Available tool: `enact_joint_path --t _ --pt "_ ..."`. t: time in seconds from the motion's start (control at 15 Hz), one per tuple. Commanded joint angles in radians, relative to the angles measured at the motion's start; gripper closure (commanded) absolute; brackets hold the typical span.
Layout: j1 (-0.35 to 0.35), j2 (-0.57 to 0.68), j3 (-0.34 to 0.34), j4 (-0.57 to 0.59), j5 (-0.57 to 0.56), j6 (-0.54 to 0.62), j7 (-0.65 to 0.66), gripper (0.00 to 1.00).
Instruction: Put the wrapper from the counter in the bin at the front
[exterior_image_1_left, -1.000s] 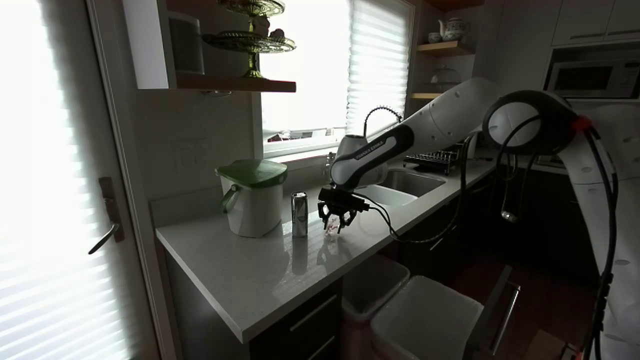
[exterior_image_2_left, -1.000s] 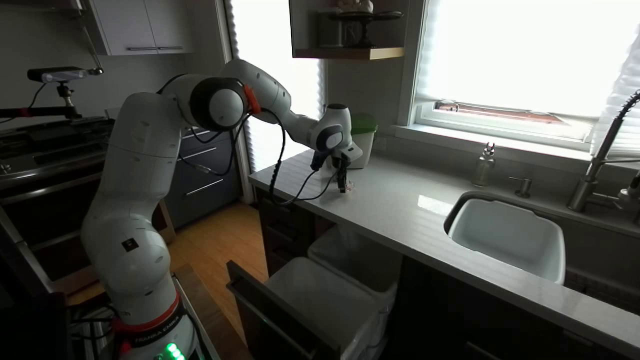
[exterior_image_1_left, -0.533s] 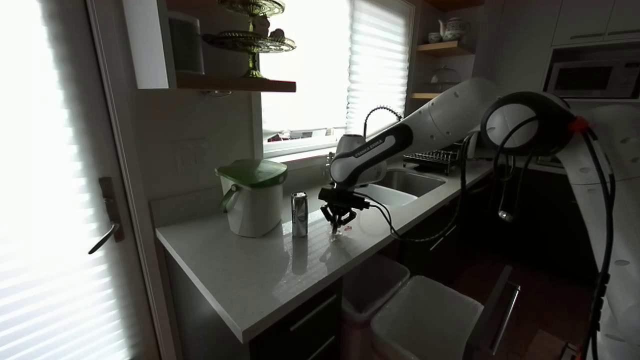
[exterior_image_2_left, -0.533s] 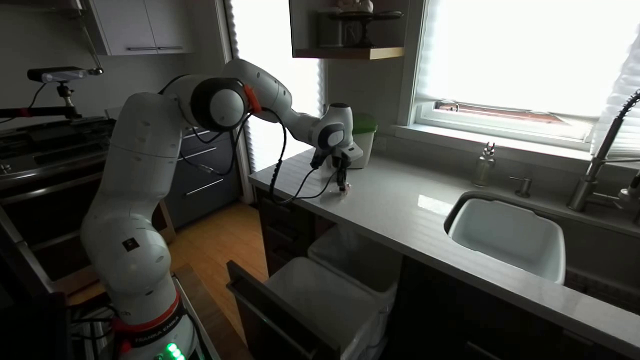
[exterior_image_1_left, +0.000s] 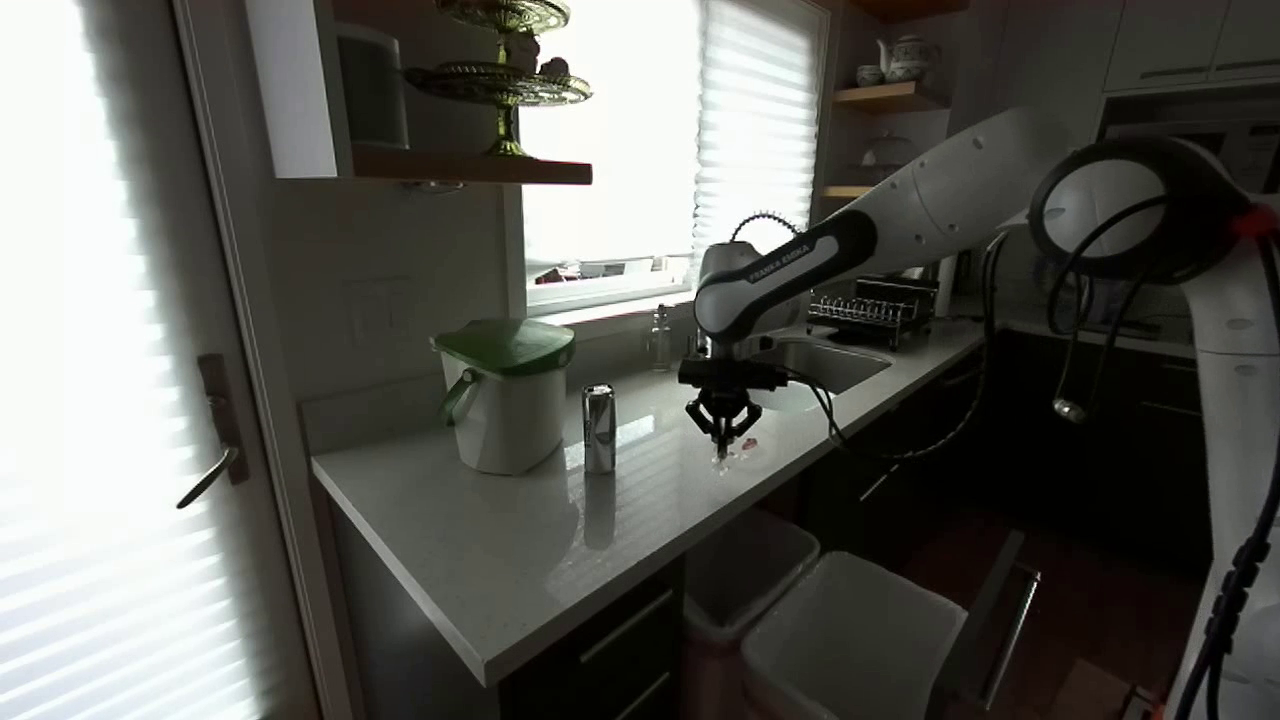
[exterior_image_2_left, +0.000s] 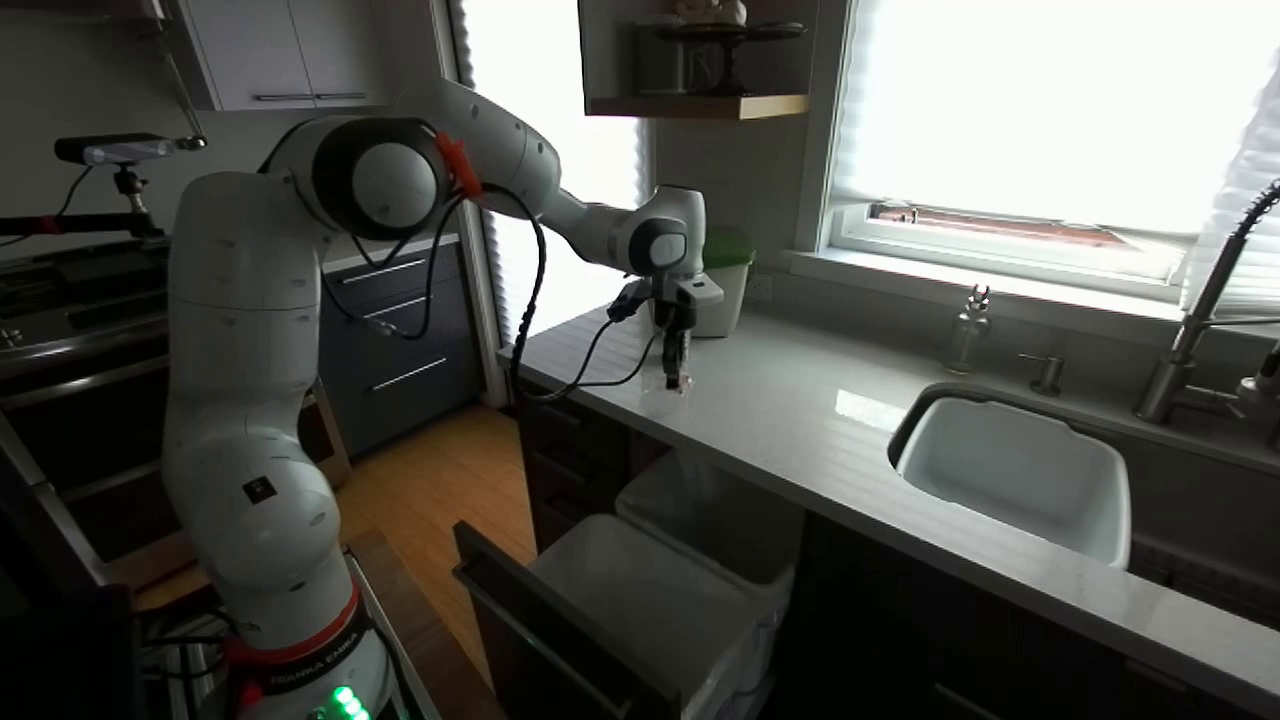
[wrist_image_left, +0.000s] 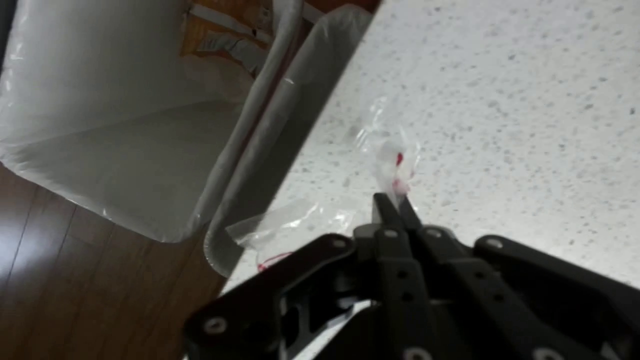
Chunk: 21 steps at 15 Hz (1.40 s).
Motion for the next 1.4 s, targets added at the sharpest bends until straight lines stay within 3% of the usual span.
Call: enact_joint_path --t 0.0,0.33,0.67,1.0,1.33 --pt "-0.050 -0.149 0.001 -0.211 0.007 0.042 -0.111 1.00" --pt "-0.106 -0.241 -0.019 -0.420 -0.026 0.089 -0.184 1.00" --pt "-0.144 -0.210 -0.030 -0.573 -0.044 0.283 -0.200 1.00" --pt "-0.146 -0.112 -0.044 -0.620 -0.041 0.435 -0.181 1.00" --pt "-0.133 0.014 -0.078 -0.591 -0.033 0.520 -0.180 1.00"
